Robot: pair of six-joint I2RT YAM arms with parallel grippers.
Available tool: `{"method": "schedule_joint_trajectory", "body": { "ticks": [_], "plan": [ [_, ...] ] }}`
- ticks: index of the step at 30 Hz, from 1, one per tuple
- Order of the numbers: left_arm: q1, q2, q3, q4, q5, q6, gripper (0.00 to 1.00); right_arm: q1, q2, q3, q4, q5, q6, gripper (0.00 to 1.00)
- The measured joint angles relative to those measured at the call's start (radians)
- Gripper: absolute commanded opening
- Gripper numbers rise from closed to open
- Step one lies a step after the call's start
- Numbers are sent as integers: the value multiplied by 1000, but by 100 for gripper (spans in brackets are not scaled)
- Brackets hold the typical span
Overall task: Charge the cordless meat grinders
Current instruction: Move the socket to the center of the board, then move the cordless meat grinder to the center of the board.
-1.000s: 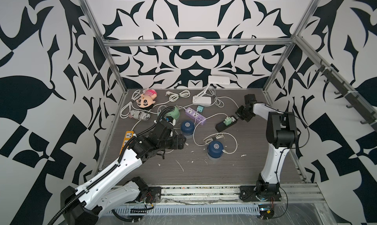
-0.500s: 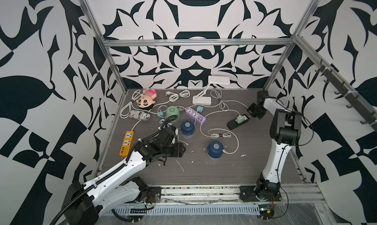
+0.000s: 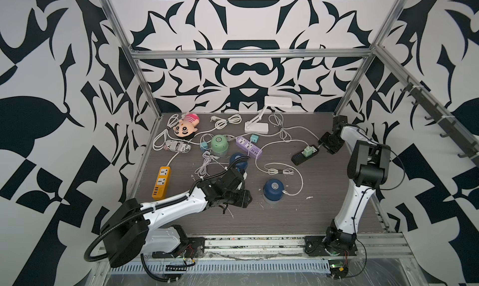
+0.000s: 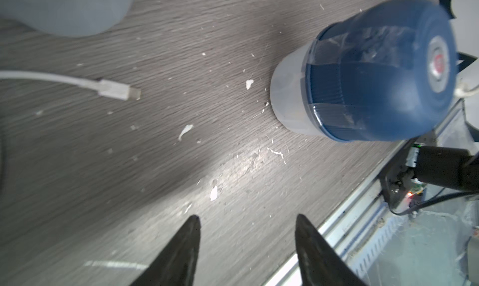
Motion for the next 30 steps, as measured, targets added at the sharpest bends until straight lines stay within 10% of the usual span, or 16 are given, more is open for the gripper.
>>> {"method": "schedule_joint_trajectory", "body": {
  "ticks": [11,30],
  "plan": [
    [-182,35,-140,299,-169,259,90,45,-399,-198,110,-87,21,60],
    [-162,343,-21,637,-237,581,95,241,-1013,-262,2,-138,-22,60]
  ]
}}
